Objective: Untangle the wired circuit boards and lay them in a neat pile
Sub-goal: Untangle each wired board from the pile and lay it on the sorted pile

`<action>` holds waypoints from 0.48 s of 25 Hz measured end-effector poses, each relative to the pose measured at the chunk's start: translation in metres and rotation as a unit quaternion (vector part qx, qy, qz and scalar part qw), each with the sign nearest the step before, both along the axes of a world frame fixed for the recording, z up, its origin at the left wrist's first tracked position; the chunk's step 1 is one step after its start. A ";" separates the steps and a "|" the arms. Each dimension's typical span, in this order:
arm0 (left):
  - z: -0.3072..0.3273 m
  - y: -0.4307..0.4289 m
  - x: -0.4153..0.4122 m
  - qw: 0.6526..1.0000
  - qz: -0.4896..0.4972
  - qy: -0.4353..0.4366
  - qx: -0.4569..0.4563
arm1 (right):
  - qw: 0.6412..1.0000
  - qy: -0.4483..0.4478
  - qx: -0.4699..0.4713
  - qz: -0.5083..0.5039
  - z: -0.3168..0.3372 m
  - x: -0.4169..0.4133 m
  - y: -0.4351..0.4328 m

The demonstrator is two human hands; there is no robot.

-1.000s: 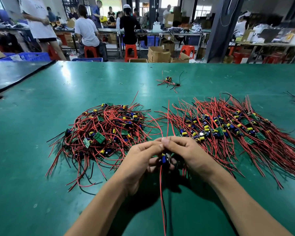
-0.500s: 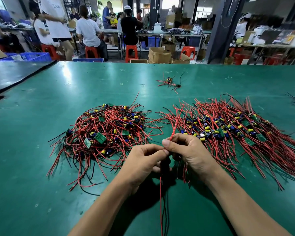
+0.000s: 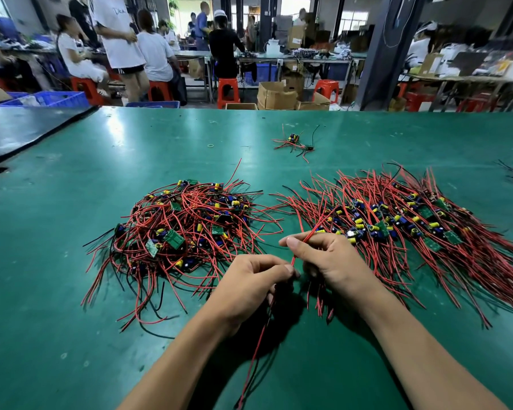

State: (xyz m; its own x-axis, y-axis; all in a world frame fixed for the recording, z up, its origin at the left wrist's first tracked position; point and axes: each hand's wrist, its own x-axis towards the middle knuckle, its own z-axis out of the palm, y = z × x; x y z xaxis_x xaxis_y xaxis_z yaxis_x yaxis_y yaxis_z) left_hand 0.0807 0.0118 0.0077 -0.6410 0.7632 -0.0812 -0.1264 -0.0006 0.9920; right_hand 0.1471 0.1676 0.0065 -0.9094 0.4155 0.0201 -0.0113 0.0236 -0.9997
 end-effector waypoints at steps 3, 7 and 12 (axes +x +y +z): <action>0.001 0.000 0.001 0.999 -0.032 0.019 -0.009 | 0.994 0.057 0.035 -0.089 0.000 -0.002 0.009; 0.003 -0.002 0.000 0.997 -0.066 0.022 -0.021 | 0.979 0.105 0.036 -0.174 -0.002 -0.005 0.022; 0.004 -0.004 -0.001 0.998 -0.050 0.014 -0.032 | 0.978 0.091 0.044 -0.180 -0.007 -0.004 0.026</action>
